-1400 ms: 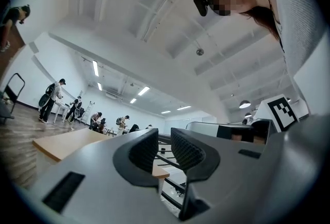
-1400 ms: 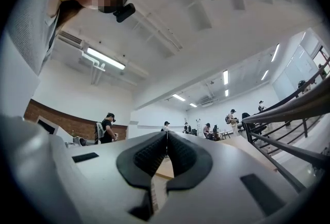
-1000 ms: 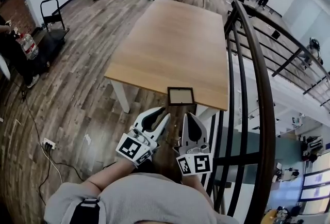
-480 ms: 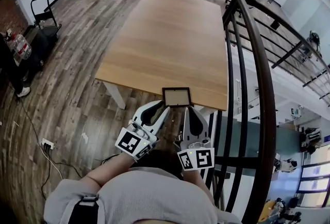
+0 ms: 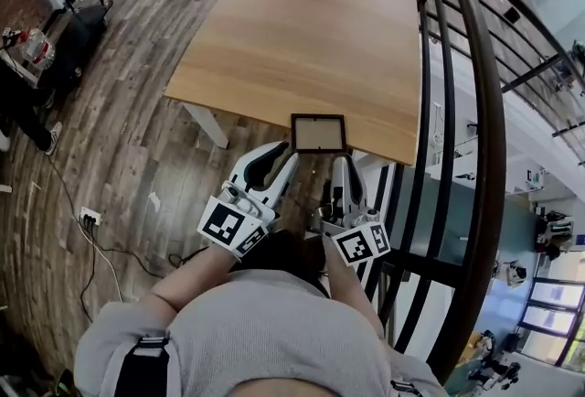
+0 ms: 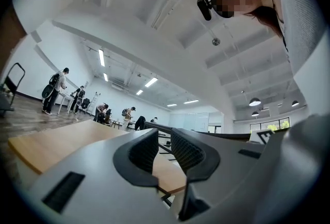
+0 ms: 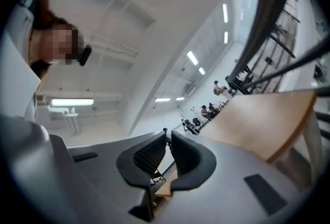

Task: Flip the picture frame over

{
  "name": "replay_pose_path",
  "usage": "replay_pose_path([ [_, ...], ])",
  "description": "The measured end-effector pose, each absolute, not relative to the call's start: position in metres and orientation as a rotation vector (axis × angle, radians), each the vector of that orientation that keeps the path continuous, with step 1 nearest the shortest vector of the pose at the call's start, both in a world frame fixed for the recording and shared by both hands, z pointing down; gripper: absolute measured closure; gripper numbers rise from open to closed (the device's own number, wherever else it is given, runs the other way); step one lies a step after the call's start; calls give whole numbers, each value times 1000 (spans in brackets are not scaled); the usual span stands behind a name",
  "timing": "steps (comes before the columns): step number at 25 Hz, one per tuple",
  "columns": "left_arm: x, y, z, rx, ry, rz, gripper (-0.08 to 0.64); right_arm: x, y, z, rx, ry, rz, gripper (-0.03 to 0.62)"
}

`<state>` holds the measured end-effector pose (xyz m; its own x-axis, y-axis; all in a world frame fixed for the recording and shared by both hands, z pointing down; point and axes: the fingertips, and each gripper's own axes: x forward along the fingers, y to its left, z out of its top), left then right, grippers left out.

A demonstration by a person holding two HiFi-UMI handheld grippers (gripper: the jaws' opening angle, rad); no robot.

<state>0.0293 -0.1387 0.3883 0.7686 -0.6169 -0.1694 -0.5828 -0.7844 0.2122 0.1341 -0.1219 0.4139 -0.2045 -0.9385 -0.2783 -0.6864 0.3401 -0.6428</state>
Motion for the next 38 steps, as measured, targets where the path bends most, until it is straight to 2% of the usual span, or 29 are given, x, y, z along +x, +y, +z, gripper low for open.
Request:
replay_pose_path([
  [4, 28, -141, 398, 2806, -984, -308, 480, 146, -134, 480, -1411, 1839, -775, 570],
  [6, 24, -144, 403, 2800, -1001, -291, 480, 151, -138, 513, -1442, 1790, -889, 488],
  [10, 13, -150, 411, 2786, -1033, -249, 480, 153, -148, 567, -1391, 1559, -1121, 369],
  [12, 8, -152, 413, 2780, -1053, -234, 480, 152, -155, 584, -1336, 1450, -1189, 336],
  [14, 4, -152, 415, 2779, -1068, -220, 480, 153, -162, 596, -1325, 1403, -1211, 330],
  [31, -43, -154, 423, 2731, -1207, -160, 480, 158, -215, 649, -1316, 1210, -1283, 334],
  [32, -45, -155, 423, 2729, -1212, -159, 480, 159, -216, 649, -1330, 1204, -1278, 345],
  [34, -47, -156, 422, 2729, -1216, -159, 480, 162, -215, 650, -1358, 1185, -1270, 515],
  [38, -47, -157, 422, 2729, -1211, -158, 480, 165, -211, 651, -1359, 1126, -1255, 526],
])
